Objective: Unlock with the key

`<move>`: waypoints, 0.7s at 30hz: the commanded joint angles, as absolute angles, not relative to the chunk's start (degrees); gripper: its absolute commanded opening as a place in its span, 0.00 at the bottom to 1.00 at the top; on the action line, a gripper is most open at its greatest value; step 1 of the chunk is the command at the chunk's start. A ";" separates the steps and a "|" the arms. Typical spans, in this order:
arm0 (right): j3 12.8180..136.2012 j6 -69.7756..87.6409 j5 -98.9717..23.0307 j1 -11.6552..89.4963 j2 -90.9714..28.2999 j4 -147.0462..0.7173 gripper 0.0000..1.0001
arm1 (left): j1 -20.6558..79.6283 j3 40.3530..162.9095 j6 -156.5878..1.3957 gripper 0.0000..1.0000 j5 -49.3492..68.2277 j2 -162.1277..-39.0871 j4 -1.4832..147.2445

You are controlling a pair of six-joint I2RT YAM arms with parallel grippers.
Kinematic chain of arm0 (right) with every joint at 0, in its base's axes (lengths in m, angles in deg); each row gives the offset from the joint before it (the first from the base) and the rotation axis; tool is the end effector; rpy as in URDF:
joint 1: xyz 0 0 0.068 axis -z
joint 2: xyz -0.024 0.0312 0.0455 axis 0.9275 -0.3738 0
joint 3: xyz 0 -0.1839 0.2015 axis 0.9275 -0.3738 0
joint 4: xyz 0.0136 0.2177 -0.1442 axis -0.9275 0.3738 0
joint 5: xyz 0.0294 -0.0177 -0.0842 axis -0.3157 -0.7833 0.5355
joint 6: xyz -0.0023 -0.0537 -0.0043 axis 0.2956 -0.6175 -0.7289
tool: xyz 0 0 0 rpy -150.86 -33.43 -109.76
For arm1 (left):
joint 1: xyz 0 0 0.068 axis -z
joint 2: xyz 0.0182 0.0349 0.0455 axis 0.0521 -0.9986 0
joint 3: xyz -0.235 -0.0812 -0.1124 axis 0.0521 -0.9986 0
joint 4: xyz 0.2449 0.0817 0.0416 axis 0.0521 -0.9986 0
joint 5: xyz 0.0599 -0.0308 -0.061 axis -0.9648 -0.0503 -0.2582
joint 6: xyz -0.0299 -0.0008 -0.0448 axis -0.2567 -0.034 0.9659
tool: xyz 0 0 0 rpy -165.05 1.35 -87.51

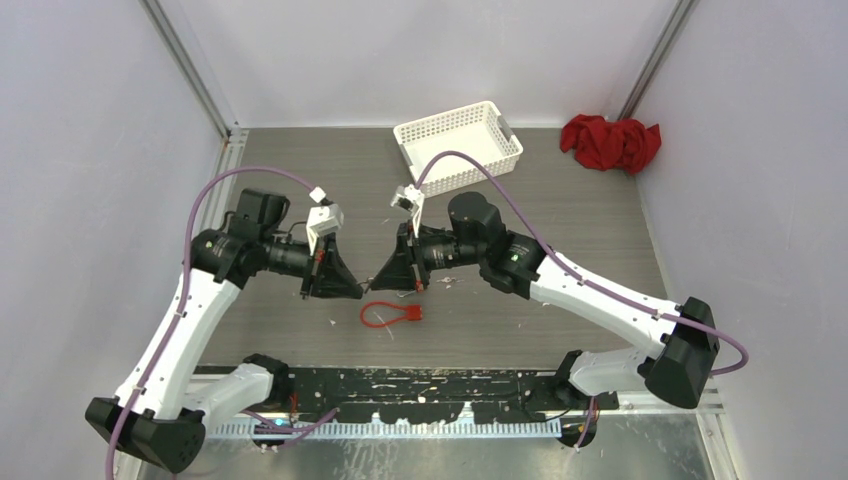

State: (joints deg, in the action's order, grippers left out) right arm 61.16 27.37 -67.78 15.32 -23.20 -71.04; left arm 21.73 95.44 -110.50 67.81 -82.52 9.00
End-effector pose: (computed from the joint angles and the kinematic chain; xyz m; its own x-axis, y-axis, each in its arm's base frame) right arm 0.1607 0.2471 0.3559 -0.5491 -0.1623 -0.8199 -0.8356 0.0876 0.5423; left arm 0.1444 -0.0835 0.3615 -0.4695 0.3117 -0.8261 0.8802 0.0914 -0.4657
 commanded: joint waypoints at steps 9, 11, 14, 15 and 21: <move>63.30 24.73 -69.87 15.91 -23.30 -67.13 0.01 | 21.82 94.53 -112.32 0.20 69.35 -80.55 9.88; 63.62 24.53 -69.96 15.93 -23.29 -66.79 0.01 | 21.82 94.48 -114.78 0.25 69.42 -80.31 7.95; 63.82 24.60 -70.11 15.89 -23.42 -66.66 0.01 | 21.80 93.54 -115.76 0.32 70.19 -79.97 7.12; 63.82 24.62 -70.14 15.86 -23.46 -66.63 0.01 | 21.81 93.27 -115.88 0.34 70.57 -79.74 7.22; 63.54 24.49 -70.51 15.84 -23.55 -66.41 0.01 | 21.85 93.00 -115.60 0.41 71.25 -79.57 7.35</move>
State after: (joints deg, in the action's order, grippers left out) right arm 61.20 25.36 -69.31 15.67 -23.79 -65.22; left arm 21.73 92.99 -114.65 68.66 -80.34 7.69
